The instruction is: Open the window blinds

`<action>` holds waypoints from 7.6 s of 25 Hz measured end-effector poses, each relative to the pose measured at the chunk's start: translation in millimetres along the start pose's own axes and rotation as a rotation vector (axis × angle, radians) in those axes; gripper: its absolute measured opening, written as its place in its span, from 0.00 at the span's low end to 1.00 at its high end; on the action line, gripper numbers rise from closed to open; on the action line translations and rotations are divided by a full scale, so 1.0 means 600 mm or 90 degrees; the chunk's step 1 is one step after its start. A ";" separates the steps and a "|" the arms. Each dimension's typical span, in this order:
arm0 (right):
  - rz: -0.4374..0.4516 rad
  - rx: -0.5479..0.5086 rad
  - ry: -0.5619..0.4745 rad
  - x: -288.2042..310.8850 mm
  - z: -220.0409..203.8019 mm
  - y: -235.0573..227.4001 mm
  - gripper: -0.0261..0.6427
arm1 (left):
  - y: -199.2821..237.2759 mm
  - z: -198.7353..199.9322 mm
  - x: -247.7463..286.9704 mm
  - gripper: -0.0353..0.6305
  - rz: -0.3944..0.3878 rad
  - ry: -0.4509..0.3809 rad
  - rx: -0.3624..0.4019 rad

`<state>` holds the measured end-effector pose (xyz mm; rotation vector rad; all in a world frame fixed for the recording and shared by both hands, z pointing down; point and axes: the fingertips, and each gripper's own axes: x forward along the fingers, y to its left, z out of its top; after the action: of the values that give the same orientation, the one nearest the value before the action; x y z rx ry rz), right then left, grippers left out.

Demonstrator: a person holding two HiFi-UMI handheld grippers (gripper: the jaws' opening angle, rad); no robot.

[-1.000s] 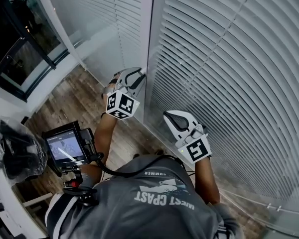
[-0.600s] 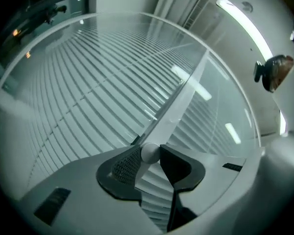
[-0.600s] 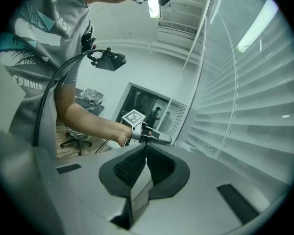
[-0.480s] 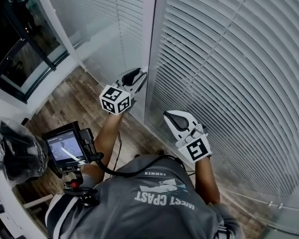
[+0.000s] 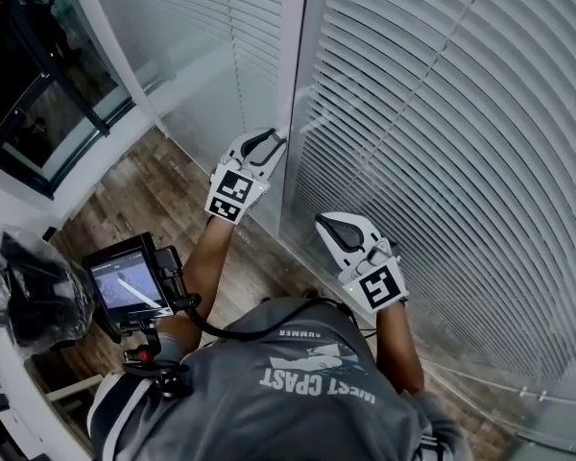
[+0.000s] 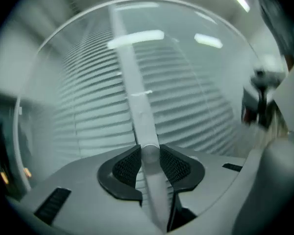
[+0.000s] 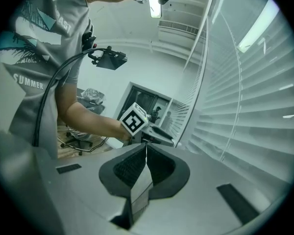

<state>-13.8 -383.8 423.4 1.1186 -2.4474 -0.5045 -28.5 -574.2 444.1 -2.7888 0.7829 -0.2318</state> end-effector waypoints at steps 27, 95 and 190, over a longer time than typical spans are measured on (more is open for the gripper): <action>0.021 0.010 0.004 -0.001 -0.004 -0.008 0.05 | 0.012 0.002 -0.001 0.38 0.047 0.109 0.300; 0.040 0.032 0.018 0.023 -0.026 0.008 0.05 | 0.009 0.019 0.006 0.24 -0.033 -0.039 -0.110; 0.098 0.057 0.063 0.024 -0.059 0.045 0.05 | -0.025 0.017 0.010 0.24 0.067 0.072 0.412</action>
<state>-22.2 -384.0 469.5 0.9555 -2.4644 -0.2879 -13.8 -562.9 438.9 -2.1351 0.7157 -0.5231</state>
